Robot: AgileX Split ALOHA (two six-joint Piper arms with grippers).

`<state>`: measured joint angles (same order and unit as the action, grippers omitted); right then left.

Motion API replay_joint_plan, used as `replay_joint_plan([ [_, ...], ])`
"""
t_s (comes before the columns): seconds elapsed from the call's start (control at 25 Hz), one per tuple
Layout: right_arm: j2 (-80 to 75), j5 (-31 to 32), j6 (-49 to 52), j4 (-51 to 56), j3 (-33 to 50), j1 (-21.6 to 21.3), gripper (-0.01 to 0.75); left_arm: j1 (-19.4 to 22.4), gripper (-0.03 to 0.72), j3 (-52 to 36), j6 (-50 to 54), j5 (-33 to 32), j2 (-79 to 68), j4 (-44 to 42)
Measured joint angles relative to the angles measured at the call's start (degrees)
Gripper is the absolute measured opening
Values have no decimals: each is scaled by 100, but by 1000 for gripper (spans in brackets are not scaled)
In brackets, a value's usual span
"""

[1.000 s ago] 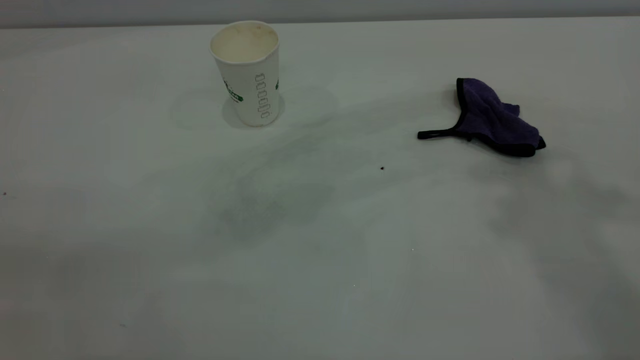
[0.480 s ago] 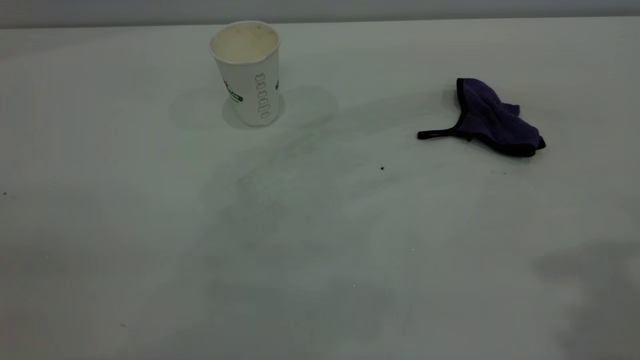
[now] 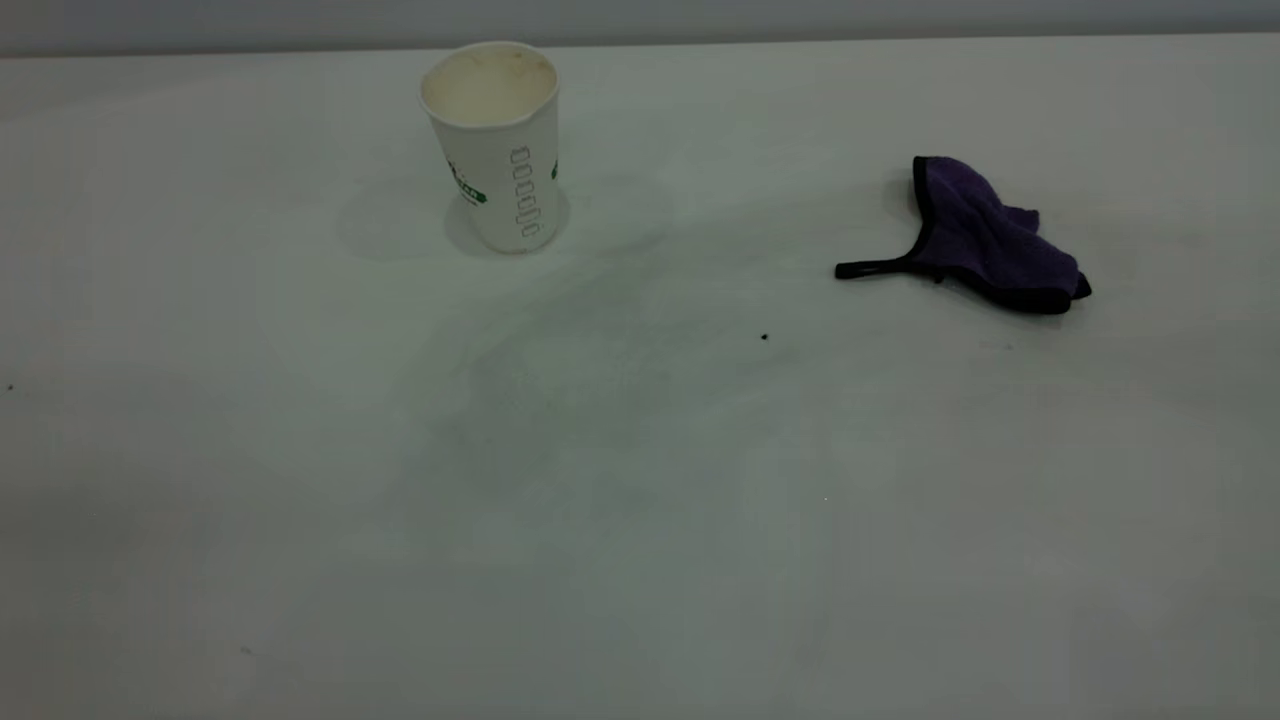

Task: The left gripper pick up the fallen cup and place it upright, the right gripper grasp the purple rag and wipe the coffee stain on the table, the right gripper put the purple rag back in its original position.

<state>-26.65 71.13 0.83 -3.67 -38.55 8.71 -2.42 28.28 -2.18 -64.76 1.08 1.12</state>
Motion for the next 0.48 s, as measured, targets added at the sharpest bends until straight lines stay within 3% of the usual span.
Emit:
replay_joint_plan([
  [0.48,1669,-619,-826,865,1122,-700,674,0,265,0,0,0,0,0],
])
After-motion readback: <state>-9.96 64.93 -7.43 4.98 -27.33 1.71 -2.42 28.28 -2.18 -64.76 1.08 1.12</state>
